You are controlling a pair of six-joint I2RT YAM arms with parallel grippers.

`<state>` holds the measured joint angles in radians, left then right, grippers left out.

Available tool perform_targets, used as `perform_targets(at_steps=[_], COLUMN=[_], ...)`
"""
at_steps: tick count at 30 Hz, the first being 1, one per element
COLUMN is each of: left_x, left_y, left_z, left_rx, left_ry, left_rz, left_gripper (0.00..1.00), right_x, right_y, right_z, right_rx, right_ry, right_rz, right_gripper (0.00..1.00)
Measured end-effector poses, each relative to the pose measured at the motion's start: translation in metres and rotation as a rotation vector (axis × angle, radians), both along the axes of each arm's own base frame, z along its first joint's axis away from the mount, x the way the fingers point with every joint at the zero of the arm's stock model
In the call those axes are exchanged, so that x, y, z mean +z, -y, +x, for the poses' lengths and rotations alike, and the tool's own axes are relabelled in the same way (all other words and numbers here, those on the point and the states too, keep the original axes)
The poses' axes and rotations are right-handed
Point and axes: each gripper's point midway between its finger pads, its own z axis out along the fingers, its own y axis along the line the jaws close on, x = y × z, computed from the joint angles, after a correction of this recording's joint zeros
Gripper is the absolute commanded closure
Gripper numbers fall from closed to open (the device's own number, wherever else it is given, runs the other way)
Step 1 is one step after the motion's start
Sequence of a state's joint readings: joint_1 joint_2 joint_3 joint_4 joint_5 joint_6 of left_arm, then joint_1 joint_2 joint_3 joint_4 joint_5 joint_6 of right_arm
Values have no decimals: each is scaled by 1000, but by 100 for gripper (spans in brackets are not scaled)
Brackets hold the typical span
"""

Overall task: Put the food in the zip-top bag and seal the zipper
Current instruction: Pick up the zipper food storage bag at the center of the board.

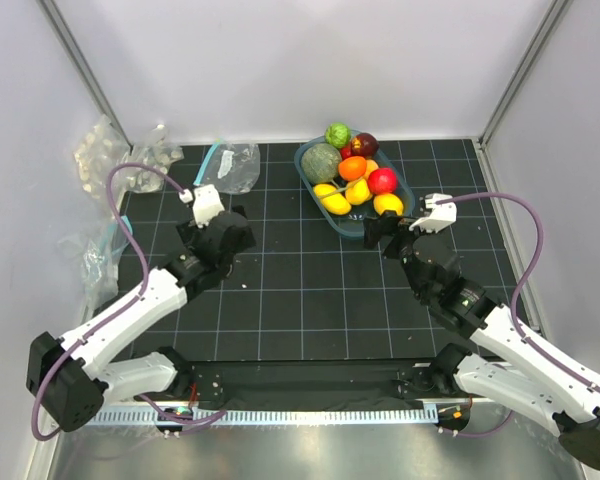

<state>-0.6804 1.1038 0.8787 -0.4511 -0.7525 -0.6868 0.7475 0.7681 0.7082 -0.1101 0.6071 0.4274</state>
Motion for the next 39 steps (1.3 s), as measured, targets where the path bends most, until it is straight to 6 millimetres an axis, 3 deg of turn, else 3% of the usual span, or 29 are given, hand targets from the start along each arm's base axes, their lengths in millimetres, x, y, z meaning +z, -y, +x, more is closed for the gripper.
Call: perform_targets(at_steps=[3, 7, 10, 19, 28, 39], left_x=[13, 15, 11, 6, 26, -6], left_y=[-23, -78, -124, -233, -269, -293], left_z=[6, 9, 3, -20, -14, -21], left_rx=[100, 274, 410, 726, 769, 836], left_ry=[-21, -64, -131, -295, -373, -493], left_rz=[0, -10, 8, 77, 146, 182], left_gripper=[0, 0, 0, 0, 0, 0], right_x=[0, -1, -3, -8, 1, 0], right_y=[0, 2, 4, 6, 12, 10], right_z=[0, 0, 0, 0, -6, -7], right_rx=[0, -5, -13, -16, -10, 5], right_ry=[2, 3, 4, 11, 56, 71], right_rz=[-4, -10, -16, -41, -20, -10], right_gripper=[0, 0, 0, 0, 0, 0])
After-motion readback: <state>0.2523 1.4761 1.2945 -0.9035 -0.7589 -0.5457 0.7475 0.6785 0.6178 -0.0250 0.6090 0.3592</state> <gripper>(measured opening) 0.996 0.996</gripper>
